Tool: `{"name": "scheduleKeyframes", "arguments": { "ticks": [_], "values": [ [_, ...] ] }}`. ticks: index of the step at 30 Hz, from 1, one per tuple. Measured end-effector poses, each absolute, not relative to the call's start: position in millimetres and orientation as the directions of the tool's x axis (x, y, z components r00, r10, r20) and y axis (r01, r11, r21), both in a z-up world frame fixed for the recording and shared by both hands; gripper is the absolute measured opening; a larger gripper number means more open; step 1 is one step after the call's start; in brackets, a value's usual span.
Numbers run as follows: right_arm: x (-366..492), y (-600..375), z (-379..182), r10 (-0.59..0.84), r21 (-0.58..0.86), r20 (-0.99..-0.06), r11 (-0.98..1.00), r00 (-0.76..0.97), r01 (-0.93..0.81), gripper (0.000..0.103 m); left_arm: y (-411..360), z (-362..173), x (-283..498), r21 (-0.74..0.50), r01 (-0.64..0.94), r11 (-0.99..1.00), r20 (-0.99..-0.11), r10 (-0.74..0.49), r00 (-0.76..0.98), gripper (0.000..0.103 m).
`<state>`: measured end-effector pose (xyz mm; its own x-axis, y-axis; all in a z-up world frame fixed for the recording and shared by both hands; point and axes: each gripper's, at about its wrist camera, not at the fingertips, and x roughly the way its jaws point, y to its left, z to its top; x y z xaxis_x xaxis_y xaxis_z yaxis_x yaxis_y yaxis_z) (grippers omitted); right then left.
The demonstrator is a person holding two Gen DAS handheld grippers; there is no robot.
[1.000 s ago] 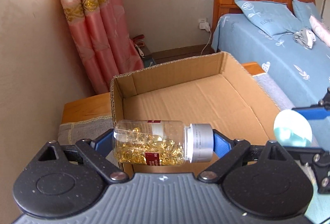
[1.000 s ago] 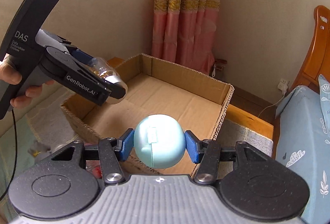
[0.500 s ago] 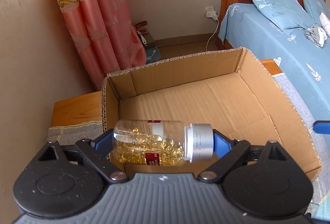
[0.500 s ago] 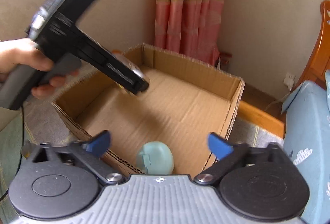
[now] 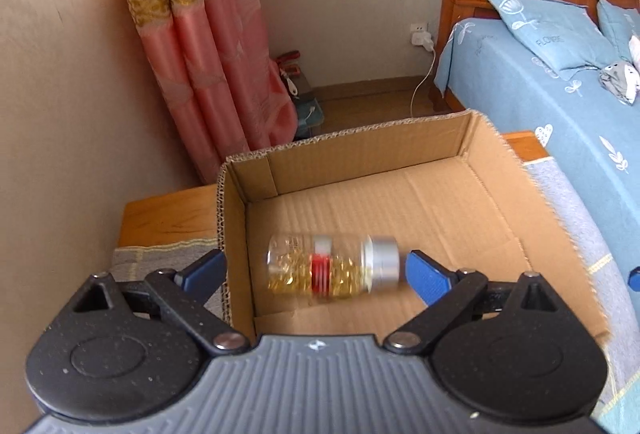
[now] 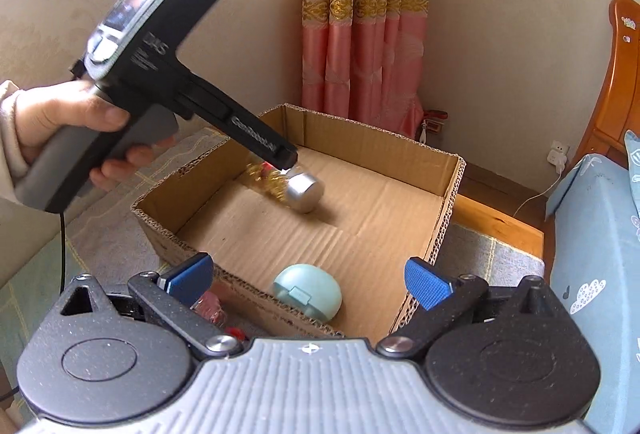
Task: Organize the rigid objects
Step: 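Carry both held items over the cardboard box and open both tools, then move both tools back toward the grey toy cat and tape dispenser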
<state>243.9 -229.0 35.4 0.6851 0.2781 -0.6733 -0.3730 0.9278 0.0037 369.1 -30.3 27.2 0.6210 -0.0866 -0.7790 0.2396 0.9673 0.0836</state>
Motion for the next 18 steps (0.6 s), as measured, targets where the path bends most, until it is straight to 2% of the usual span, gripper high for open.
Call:
{"name": "scheduleKeyframes", "arguments": {
  "ticks": [10, 18],
  "values": [
    [195.3, -224.4, 47.8, 0.262, -0.002, -0.644, 0.939, 0.719, -0.343, 0.103, -26.4, 62.2, 296.6, 0.091, 0.285, 0.954, -0.730, -0.131, 0.671, 0.099],
    [150.0, -214.4, 36.4, 0.181, -0.003, -0.649, 0.971, 0.739, -0.240, 0.103, -14.9, 54.2, 231.2, 0.090, 0.323, 0.942, -0.698, -0.172, 0.695, 0.101]
  ]
}}
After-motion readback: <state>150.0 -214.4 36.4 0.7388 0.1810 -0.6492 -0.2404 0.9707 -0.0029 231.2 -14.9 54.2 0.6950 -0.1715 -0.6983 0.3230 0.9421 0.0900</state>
